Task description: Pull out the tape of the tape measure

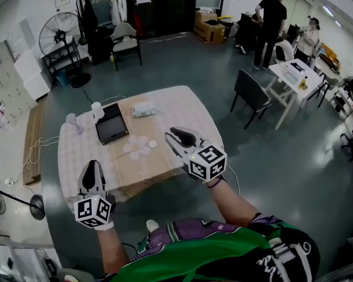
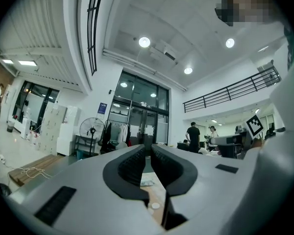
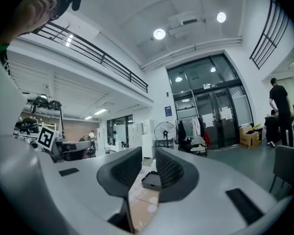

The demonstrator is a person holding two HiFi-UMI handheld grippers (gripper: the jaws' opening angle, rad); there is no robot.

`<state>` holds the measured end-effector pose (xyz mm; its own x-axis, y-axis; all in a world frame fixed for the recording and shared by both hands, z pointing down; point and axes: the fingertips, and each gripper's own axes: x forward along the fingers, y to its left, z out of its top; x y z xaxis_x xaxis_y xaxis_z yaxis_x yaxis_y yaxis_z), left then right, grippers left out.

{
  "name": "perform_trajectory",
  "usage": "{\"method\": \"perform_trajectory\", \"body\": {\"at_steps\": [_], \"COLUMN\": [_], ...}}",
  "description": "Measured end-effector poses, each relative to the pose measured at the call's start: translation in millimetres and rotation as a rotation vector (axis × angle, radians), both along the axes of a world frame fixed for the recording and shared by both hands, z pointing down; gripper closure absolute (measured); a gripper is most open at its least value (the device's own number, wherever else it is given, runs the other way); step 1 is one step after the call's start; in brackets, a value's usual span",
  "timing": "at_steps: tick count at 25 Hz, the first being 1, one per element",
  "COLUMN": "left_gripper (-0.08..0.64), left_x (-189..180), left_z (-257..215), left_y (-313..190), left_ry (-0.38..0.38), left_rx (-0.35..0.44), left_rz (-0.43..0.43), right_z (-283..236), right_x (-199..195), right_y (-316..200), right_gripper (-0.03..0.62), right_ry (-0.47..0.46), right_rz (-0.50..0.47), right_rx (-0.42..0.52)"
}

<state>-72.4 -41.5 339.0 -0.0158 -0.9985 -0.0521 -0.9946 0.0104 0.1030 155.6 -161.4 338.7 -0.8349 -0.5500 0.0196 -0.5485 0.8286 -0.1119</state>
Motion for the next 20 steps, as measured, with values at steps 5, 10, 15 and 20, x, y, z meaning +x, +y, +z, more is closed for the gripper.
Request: {"method": "perform_trajectory", "body": {"at_steps": [5, 10, 15, 20], "left_gripper": [0.527, 0.534, 0.534, 0.534], "left_x": [0.5, 2.0, -1.8, 0.5], "left_z": [-5.7, -9.0, -8.1, -5.6], "left_y": [2.1, 0.1, -4.0, -7.4], "left_ry": [0.001, -0.018, -0.038, -0.038], "left_rx": [0.025, 0.031, 0.016, 0.014], "left_rz": [0.010, 0.016, 0.016, 0.024], "right_z": [-0.7, -3.8, -2.8, 0.5], "right_x": [1.2, 2.7, -2.3, -0.6], "right_y": [1.5, -0.4, -4.5, -4.0], "right_gripper": [0.557, 0.580, 0.588, 0.591], "right_ry": [0.016, 0.020, 0.018, 0.030], "right_rz": [0.017, 0.034, 0.059, 0.065], "right_rx": [0.017, 0.029, 0.022, 0.019]}}
